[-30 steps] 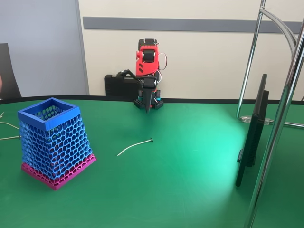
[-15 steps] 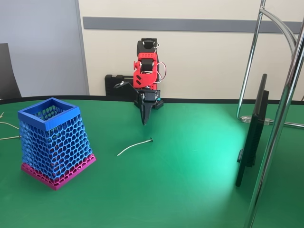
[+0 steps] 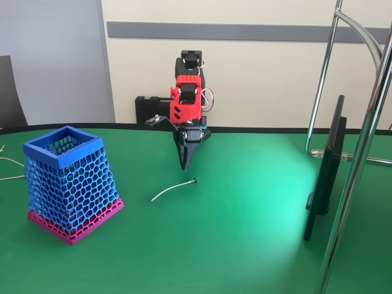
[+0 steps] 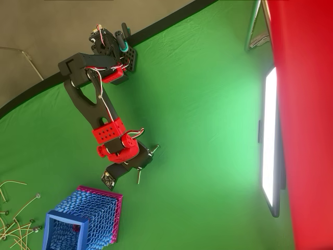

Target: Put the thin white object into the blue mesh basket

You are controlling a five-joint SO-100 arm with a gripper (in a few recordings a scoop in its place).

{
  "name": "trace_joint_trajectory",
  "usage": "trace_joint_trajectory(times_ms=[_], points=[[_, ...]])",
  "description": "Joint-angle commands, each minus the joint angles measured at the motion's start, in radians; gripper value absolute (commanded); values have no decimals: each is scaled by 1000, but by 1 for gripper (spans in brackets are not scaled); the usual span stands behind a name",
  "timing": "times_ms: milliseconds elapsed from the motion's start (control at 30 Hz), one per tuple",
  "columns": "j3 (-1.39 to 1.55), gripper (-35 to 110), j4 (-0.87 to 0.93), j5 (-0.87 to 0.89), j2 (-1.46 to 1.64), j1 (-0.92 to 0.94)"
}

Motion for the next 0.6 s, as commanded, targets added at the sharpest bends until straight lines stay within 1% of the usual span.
trace_joint_trajectory(times_ms=[0,167,367,433,567], points=[[-35,1,8,-72,3,-6],[-46,1,9,-138,-5,-8],[-87,1,49,-114,-54,-6],[-100,6,60,-97,-69,-6],[-117,8,87,-81,-89,-9]])
